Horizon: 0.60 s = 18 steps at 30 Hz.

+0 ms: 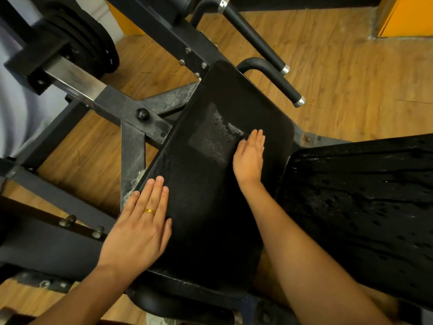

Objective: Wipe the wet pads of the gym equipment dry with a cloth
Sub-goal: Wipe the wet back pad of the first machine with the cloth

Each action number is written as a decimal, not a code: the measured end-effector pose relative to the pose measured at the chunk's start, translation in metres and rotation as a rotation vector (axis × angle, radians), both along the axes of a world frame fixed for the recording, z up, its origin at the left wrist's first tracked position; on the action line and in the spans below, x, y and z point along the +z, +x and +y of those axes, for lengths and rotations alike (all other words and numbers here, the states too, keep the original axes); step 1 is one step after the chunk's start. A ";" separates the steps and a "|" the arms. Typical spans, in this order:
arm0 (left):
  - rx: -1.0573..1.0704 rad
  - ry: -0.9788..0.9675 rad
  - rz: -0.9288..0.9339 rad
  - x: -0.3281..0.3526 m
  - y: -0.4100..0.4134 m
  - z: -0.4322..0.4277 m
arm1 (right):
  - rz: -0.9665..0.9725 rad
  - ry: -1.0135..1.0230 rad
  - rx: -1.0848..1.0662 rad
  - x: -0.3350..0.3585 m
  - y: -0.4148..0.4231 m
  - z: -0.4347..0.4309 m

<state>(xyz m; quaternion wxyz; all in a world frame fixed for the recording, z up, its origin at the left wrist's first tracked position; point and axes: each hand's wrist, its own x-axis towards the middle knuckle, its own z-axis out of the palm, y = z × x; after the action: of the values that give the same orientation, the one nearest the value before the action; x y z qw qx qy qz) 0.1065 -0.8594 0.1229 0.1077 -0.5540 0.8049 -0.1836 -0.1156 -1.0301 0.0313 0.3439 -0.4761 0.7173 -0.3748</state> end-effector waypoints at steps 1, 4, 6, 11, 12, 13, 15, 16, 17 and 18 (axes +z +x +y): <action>0.002 0.001 -0.002 0.000 0.000 0.000 | -0.006 -0.001 -0.001 0.000 0.005 0.013; 0.014 0.014 -0.011 0.001 -0.001 -0.001 | -0.028 -0.031 0.025 0.000 0.028 0.067; 0.020 0.018 -0.016 0.001 -0.001 -0.001 | -0.026 -0.052 0.060 0.000 0.041 0.099; 0.015 0.017 -0.020 0.001 -0.001 0.000 | 0.007 -0.076 0.074 -0.007 0.034 0.085; 0.017 0.018 -0.017 0.001 -0.001 0.000 | 0.011 -0.087 0.068 -0.008 0.028 0.073; 0.019 0.019 -0.015 0.001 -0.001 0.000 | 0.008 -0.092 0.057 -0.009 0.022 0.059; 0.020 0.025 -0.023 0.001 -0.001 0.000 | -0.004 -0.090 0.017 -0.012 0.008 0.025; 0.019 0.027 -0.029 0.001 -0.002 -0.001 | -0.004 -0.078 -0.002 -0.012 0.001 0.007; 0.018 0.028 -0.032 0.001 -0.002 -0.001 | 0.002 -0.058 -0.012 -0.012 -0.005 -0.008; 0.018 0.028 -0.032 0.002 -0.002 -0.001 | 0.012 -0.039 -0.016 -0.011 -0.009 -0.020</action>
<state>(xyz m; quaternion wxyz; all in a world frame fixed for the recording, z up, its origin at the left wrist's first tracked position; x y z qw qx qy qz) 0.1050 -0.8609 0.1245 0.1299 -0.5565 0.8007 -0.1800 -0.1247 -1.0504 0.0207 0.3274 -0.4791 0.7157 -0.3887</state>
